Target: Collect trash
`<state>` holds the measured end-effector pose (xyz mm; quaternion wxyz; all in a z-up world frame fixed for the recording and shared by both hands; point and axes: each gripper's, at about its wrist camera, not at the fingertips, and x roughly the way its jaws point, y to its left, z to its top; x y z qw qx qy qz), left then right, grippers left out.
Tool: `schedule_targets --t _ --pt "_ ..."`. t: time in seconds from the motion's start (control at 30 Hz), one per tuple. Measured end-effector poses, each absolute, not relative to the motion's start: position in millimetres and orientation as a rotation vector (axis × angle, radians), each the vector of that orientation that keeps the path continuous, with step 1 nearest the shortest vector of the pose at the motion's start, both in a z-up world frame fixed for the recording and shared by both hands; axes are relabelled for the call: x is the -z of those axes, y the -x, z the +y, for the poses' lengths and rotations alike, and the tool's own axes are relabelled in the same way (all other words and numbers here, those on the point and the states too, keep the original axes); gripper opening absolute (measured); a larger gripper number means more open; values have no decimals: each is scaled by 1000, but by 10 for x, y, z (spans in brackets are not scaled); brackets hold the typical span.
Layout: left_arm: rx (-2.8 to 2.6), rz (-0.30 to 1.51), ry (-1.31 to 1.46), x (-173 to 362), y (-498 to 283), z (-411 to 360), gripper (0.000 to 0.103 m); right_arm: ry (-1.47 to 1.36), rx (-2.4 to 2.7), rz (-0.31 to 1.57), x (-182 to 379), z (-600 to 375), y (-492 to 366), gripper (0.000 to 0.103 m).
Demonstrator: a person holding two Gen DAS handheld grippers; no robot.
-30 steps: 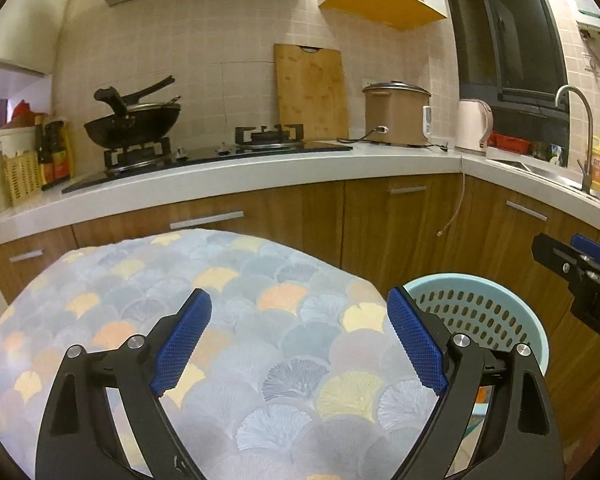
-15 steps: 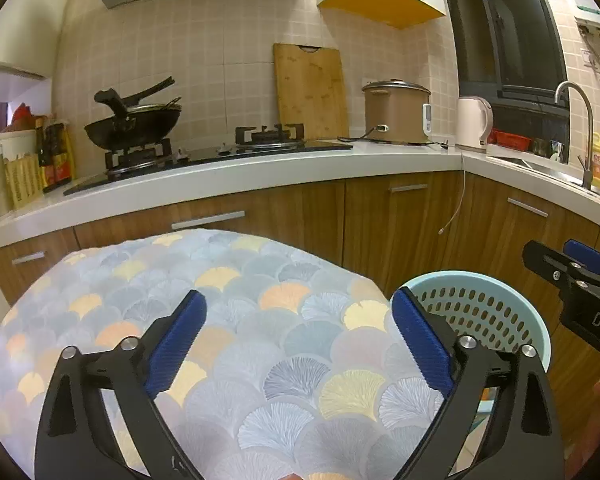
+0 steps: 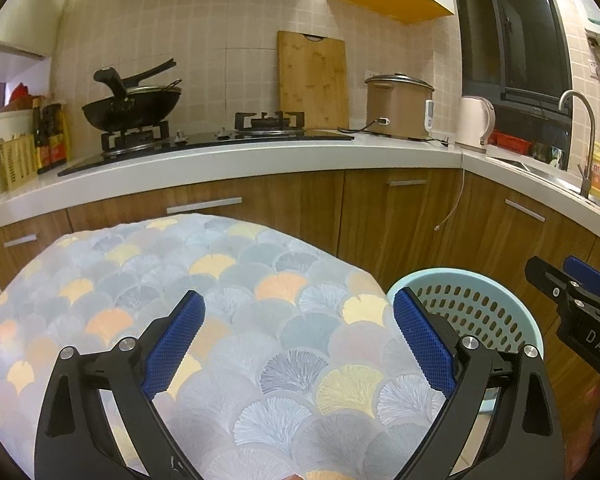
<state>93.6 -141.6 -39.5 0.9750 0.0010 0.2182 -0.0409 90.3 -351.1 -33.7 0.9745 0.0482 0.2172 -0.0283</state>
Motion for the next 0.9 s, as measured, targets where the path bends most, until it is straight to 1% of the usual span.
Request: schedule_targets --t 0.1,0.4,0.53,0.9 --pt "81 444 -4 399 -940 -1418 95 -100 56 438 340 -3508 -897 65" --pt "98 454 9 410 -947 -1420 95 -118 53 443 359 -3553 -888 65" --pt "102 449 5 413 -947 -1423 95 -113 58 439 349 -3558 -883 70" --pt "104 449 14 404 -944 -1415 95 -114 56 440 345 -3541 -883 70"
